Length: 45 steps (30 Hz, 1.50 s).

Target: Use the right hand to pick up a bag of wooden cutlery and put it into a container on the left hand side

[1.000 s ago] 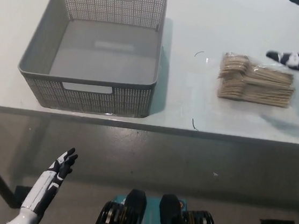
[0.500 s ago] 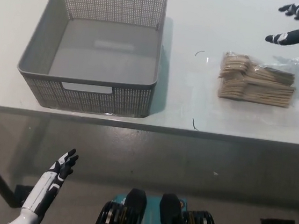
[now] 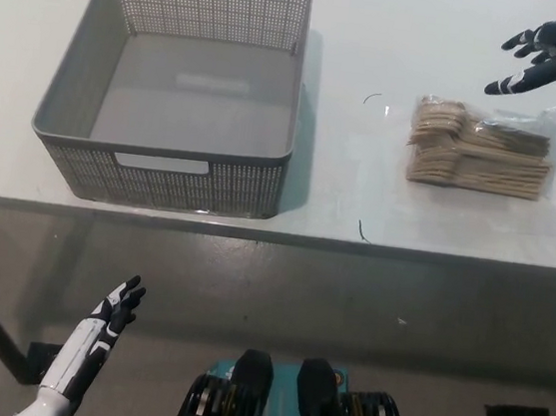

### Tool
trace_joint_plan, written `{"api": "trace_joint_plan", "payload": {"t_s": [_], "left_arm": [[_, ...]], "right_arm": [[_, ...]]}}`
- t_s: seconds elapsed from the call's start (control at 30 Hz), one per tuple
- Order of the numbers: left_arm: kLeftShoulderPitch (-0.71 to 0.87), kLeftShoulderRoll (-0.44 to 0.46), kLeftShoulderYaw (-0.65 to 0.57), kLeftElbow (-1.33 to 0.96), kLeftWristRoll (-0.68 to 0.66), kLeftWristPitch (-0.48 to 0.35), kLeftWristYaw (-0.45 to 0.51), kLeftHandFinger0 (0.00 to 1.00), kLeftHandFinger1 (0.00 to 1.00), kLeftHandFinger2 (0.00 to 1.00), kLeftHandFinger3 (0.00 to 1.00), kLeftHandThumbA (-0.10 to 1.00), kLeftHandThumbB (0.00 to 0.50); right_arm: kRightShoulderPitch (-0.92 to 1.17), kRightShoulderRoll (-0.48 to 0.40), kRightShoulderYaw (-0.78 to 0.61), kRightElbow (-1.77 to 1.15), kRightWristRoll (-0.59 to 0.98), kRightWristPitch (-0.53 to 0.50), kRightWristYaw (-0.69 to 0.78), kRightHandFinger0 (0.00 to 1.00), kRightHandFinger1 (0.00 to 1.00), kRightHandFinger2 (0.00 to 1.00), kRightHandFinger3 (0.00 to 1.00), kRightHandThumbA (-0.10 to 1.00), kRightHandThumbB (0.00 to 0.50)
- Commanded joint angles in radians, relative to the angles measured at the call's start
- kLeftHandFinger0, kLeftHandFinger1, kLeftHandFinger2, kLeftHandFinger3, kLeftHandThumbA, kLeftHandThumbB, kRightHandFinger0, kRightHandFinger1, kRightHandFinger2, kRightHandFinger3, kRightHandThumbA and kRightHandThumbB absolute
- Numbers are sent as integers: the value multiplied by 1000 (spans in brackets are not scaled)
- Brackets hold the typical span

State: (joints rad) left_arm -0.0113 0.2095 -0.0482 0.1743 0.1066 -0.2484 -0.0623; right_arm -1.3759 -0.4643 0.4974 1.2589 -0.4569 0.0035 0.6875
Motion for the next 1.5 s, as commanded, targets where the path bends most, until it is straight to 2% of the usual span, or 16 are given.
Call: {"api": "trace_joint_plan", "payload": {"t_s": [0.0,0.13,0.23,0.43,0.73,0.87,1.0,1.27,1.47], "left_arm": [[-9,16,2,-23,-4,-25,-15,1000,1000,1000,1000,1000,124],[-13,18,3,-20,-3,-35,-17,1000,1000,1000,1000,1000,125],[-12,17,4,-26,-5,-25,-20,1000,1000,1000,1000,1000,148],[-17,21,4,-32,2,-17,-25,1000,1000,1000,1000,1000,147],[-19,24,4,-44,-5,-10,-35,1000,1000,1000,1000,1000,155],[-24,26,5,-42,-1,-13,-35,1000,1000,1000,1000,1000,159],[-28,26,6,-42,-7,-14,-38,1000,1000,1000,1000,1000,170],[-43,31,10,-36,-14,-27,-47,1000,1000,1000,1000,1000,190],[-56,38,13,-27,-21,-40,-49,1000,1000,1000,1000,1000,201]], "right_arm": [[-82,-3,18,-1,-21,-55,31,1000,1000,1000,1000,750,500],[-89,4,40,2,-37,-56,42,1000,1000,1000,1000,751,500],[-93,18,72,9,-63,-60,53,1000,1000,1000,1000,764,500],[-79,45,170,11,-141,-115,37,1000,1000,1000,1000,774,500],[-40,91,193,58,-148,-109,-13,1000,1000,1000,1000,685,500],[-9,118,212,94,-170,-118,-29,1000,1000,1000,1000,701,500],[27,139,217,118,-179,-96,-34,1000,1000,1000,1000,666,500],[104,156,281,153,-230,-110,-67,1000,1000,1000,1000,741,500],[146,146,307,174,-235,-101,-55,1000,1000,1000,1000,740,500]]}}
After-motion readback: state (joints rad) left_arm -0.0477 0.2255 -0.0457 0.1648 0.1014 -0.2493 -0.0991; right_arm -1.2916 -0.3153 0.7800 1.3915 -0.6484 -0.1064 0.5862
